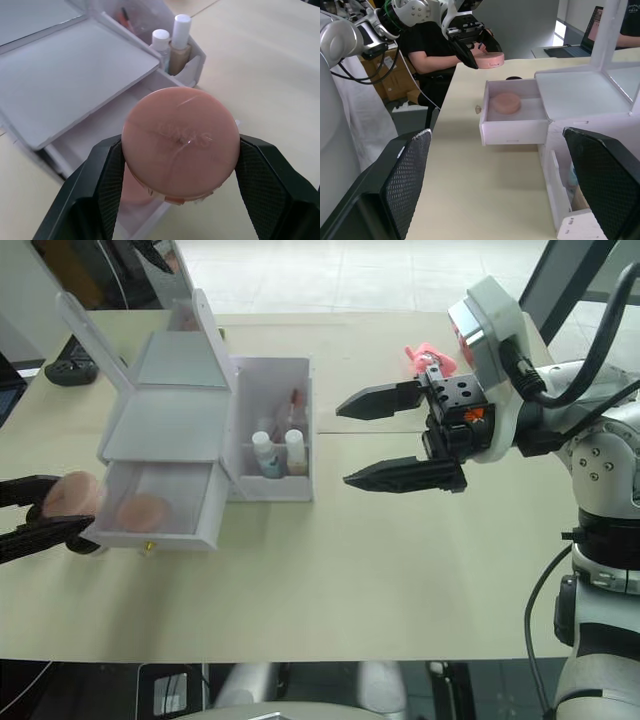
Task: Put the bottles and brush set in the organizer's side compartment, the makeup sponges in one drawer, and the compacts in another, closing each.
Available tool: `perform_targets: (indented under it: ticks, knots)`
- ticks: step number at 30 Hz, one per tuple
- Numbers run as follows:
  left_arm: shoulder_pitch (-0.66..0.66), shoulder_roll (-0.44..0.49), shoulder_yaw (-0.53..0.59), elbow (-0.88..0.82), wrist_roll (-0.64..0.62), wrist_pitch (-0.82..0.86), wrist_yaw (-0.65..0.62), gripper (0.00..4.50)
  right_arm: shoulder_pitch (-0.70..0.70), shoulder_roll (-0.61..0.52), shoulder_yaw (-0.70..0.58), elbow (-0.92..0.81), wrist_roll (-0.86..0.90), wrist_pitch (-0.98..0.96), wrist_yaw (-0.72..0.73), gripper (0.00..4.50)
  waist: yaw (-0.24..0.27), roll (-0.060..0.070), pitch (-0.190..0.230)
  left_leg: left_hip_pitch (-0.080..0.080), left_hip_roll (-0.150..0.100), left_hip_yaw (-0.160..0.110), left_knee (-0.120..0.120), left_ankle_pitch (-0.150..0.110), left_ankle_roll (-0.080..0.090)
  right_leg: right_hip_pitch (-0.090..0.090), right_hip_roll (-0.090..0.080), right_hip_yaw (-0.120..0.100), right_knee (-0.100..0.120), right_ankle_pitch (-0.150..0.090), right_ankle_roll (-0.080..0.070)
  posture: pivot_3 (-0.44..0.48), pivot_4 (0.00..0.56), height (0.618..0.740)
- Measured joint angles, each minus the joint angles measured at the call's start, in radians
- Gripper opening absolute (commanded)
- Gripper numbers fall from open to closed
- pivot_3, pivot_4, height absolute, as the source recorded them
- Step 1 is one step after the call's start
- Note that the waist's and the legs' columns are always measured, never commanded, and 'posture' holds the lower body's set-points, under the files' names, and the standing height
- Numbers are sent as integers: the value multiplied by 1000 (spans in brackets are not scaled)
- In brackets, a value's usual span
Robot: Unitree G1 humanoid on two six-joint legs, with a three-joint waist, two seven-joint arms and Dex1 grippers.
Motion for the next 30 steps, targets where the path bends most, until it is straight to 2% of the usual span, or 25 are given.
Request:
perform_targets:
  ticks: [2,7,11,15,21,23,26,30]
  knots:
    - [-98,35,-136,12,37,-12,1,2936,-11,7,13,14,-16,-1,-12,4500,-3,0,0,0,1,0,-1,0,0,-1,1,0,0,0,0,0,150,740]
    - [-288,39,-408,71,147,-57,-40,2936,-2,9,15,14,-26,-1,-44,4500,-6,1,1,-2,1,0,-1,0,0,-3,1,0,5,0,0,0,150,740]
    - [-394,37,-527,133,246,-112,-70,2936,7,1,8,-9,-23,2,-70,4500,-7,1,1,-2,1,0,-1,0,0,-3,1,0,5,0,0,0,150,740]
    - [-470,-3,-600,165,303,-138,-84,2936,28,-2,-8,-31,-12,12,-101,4500,-4,1,1,-2,1,0,0,0,0,-2,1,0,5,0,0,0,150,740]
    - [-496,-23,-622,177,325,-159,-147,2936,43,-11,-19,-44,-4,27,-120,4500,-5,1,1,-2,1,0,1,0,0,-3,1,0,5,0,0,0,150,740]
    - [-500,-23,-622,185,340,-160,-156,3682,43,-12,-24,-45,-4,27,-121,4500,-5,1,1,-2,1,0,1,0,0,-3,1,0,5,0,0,0,150,740]
    - [-507,-23,-622,188,344,-159,-168,4459,43,-12,-24,-45,-4,27,-123,4500,-5,1,1,-2,1,0,1,0,0,-2,1,0,5,0,0,0,150,740]
    - [-509,-23,-622,185,377,-165,-183,4459,43,-12,-24,-45,-4,27,-123,4500,-5,1,1,-2,1,0,1,0,0,-2,1,0,5,0,0,0,150,740]
